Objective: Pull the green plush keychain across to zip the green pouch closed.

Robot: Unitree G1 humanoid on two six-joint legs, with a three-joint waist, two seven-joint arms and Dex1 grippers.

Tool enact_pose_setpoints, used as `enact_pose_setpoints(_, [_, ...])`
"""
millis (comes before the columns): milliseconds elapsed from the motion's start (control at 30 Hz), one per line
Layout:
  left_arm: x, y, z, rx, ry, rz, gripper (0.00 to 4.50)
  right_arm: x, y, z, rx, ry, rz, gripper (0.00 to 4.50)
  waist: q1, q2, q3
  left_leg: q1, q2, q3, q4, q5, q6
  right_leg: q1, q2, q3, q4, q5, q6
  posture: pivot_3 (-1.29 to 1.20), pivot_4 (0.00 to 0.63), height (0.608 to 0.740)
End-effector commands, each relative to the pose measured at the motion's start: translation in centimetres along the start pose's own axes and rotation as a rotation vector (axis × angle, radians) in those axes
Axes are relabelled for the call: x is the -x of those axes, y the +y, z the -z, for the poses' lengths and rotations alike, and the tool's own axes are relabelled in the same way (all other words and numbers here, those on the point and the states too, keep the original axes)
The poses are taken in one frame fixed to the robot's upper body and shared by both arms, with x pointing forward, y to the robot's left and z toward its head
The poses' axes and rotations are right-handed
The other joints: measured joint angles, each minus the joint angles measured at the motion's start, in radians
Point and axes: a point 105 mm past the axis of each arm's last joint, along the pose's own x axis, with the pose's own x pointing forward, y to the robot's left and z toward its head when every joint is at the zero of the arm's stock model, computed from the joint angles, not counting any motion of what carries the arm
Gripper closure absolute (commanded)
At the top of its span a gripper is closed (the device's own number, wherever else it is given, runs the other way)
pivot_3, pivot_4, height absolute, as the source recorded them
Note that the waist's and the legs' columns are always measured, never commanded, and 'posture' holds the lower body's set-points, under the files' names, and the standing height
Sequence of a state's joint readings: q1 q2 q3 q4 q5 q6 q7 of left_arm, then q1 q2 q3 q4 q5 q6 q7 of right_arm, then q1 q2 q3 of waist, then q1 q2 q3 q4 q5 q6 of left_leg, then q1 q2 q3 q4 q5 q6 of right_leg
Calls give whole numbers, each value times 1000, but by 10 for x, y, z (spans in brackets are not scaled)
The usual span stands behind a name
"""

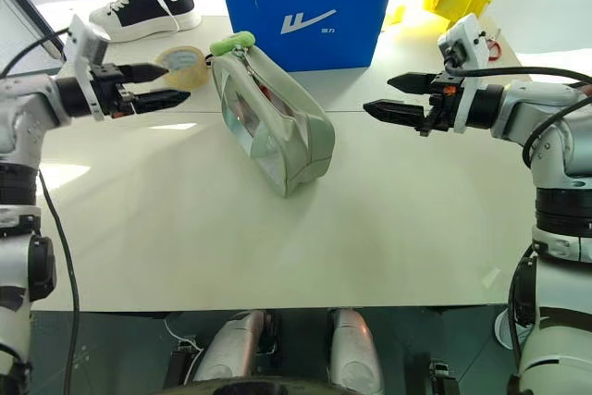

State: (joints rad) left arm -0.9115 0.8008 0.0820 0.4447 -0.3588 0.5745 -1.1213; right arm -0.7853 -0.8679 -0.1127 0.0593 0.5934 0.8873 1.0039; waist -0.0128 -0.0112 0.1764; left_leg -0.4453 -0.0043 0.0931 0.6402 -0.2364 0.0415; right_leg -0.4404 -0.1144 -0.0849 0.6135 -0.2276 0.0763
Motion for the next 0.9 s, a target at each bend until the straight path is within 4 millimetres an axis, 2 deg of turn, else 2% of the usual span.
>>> enact_pose_setpoints(33, [7,-3,-22,-95,-35,8,55,8,5,-15,47,-45,8,0,0,0,0,0,0,0,1,0,0,0,0,0,0,0,0,0,150,740])
enact_pose_setpoints(267, [4,4,-30,-103,-70,-35,55,10,7,-11,55,-40,25,0,1,0,0,0,0,0,6,-1,1,2,-3,-3,1,2,3,0,150,740])
enact_pose_setpoints(433, [1,-1,-36,-133,-66,-14,55,5,26,-11,41,-27,-58,0,1,0,0,0,0,0,7,-1,1,3,-4,-4,1,3,5,0,150,740])
enact_pose_setpoints(533, [-1,-23,-46,-139,-82,101,55,-3,42,-7,41,-2,-128,0,1,0,0,0,0,0,7,-1,1,3,-4,-4,1,3,5,0,150,740])
enact_pose_setpoints(633, [-1,-46,-55,-153,-85,199,55,-12,47,-5,31,3,-141,0,1,0,0,-1,0,0,8,-1,2,3,-4,-5,1,4,6,0,150,740])
enact_pose_setpoints(767, [9,-101,-74,-217,-84,428,55,-34,40,6,27,22,-85,0,-2,0,0,0,0,0,9,-1,2,4,-4,-5,1,3,5,0,150,740])
enact_pose_setpoints(900, [16,-116,-75,-256,-54,477,55,-47,37,18,27,42,-75,0,-1,1,0,1,0,0,9,-1,2,4,-3,-5,2,2,4,0,150,740])
